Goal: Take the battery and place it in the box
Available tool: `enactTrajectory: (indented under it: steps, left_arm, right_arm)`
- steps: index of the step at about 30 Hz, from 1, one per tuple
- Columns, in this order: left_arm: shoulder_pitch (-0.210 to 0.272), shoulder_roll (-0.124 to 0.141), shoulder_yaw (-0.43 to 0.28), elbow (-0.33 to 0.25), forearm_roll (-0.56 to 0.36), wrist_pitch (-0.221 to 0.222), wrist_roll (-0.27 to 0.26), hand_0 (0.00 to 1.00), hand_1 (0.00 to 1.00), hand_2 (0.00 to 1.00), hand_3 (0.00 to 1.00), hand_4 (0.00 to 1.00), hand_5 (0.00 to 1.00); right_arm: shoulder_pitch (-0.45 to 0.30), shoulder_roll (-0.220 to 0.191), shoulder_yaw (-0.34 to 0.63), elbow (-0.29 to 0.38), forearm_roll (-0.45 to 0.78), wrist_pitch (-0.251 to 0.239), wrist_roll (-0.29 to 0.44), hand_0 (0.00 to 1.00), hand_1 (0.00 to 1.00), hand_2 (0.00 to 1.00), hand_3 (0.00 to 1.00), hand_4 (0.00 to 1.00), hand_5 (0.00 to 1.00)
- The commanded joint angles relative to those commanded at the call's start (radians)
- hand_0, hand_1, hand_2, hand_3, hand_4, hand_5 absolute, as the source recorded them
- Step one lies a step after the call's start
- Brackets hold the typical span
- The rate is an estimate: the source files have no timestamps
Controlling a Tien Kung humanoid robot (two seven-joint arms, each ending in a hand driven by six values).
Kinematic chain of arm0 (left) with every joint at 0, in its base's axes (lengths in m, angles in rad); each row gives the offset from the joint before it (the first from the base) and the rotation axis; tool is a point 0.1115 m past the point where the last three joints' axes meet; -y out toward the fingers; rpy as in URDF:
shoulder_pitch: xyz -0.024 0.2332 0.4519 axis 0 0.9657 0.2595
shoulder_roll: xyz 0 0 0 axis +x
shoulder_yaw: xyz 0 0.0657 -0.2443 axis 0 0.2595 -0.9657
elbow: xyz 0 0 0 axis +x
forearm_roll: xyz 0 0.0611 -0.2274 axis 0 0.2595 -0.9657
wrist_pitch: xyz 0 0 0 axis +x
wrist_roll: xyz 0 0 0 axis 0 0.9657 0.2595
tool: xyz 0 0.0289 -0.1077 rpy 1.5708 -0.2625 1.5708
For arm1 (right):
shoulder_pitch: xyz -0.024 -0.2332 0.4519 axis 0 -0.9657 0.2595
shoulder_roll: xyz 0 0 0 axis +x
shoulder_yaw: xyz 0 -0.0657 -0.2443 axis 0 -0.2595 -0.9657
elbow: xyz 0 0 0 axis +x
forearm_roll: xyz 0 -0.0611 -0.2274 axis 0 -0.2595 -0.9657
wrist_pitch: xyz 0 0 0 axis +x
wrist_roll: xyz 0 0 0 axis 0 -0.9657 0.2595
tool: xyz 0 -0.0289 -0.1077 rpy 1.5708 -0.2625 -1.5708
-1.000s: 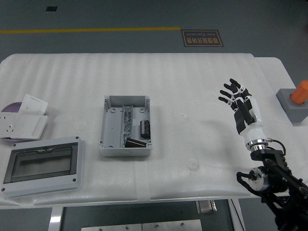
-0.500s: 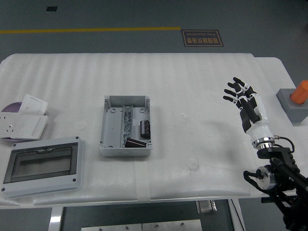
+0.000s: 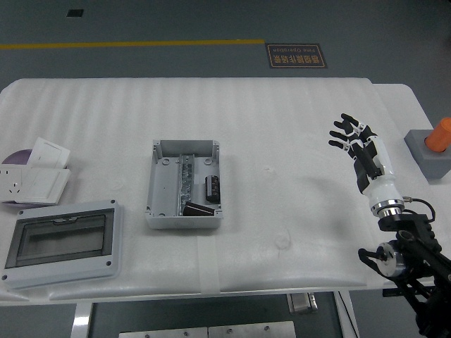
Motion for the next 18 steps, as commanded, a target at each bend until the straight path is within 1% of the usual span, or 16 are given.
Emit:
enactTrajectory:
  steps: [3,10,18]
  left_arm:
    - [-0.003,-0.001,0.002,0.0,-0.001,0.0,-0.001,0.573,0.63,0.537,0.561,0.625,0.281]
    - [-0.011,-0.006,0.0,0.001,0.0,0.001,-0.001,0.573,0.629,0.537,0.562,0.625,0.279]
    - [-0.006,-0.011,-0.012,0.0,0.012,0.001,0.005,0.573,0.63,0.537,0.562,0.625,0.276]
  right_arm:
    - [0.0,-0.004,0.023,0.006,-0.018,-0.006,-0.005,0.633,0.667,0.687,0.733,0.863,0.594]
    - [-0.009,-0.014,0.068,0.011,-0.044,-0.017,-0.014,0.629,0.667,0.688,0.736,0.861,0.595]
    - [-0.009,-0.018,0.072,0.012,-0.065,-0.027,-0.021,0.63,0.667,0.69,0.739,0.858,0.591]
